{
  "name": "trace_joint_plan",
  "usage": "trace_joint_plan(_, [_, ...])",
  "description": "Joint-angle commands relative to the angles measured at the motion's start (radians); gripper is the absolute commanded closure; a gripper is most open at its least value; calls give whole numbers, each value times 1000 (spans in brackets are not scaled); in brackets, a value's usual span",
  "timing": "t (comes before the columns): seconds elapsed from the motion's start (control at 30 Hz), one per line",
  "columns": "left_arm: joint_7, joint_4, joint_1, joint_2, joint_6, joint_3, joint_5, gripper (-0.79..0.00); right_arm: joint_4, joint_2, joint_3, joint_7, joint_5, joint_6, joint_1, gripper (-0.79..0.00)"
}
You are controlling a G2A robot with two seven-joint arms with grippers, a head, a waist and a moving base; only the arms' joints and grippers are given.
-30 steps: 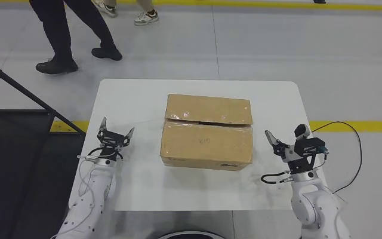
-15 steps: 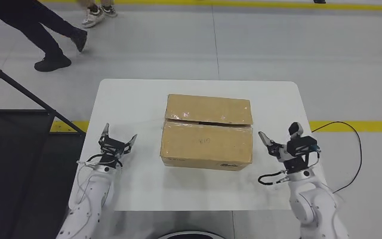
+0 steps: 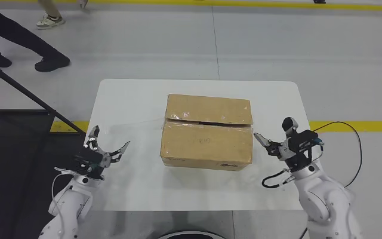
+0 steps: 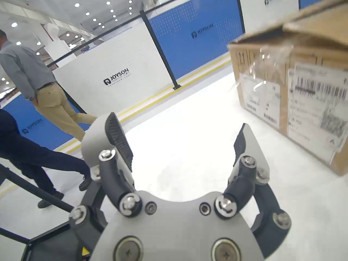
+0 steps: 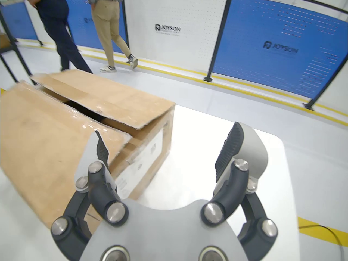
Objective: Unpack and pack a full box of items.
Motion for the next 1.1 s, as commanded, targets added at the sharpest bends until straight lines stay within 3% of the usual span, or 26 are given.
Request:
trace_joint_plan(0.0, [17, -8, 6, -1, -40, -12, -84, -785, 7, 4, 19, 29, 101, -57, 10, -785])
trace_joint_plan(0.2, [20, -51, 16, -7, -95, -23, -264, -785, 10, 14, 42, 155, 309, -121, 34, -785])
trace_joint_plan(0.6, [-13, -63, 20, -9, -78, -35, -307, -785, 6, 15, 43, 175, 321, -126, 37, -785])
trace_joint_plan(0.7, [-42, -78, 13, -10, -93, -21, -314, -785, 25, 18, 24, 223, 388, -126, 46, -785])
trace_joint_plan(0.93, [-54, -105, -3, -17, -128, 2, -426, -785, 153, 39, 7, 600, 895, -81, 153, -785])
trace_joint_plan(1.07, [-84, -109, -9, -19, -164, 2, -508, -785, 221, 53, 5, 796, 1079, -18, 207, -785])
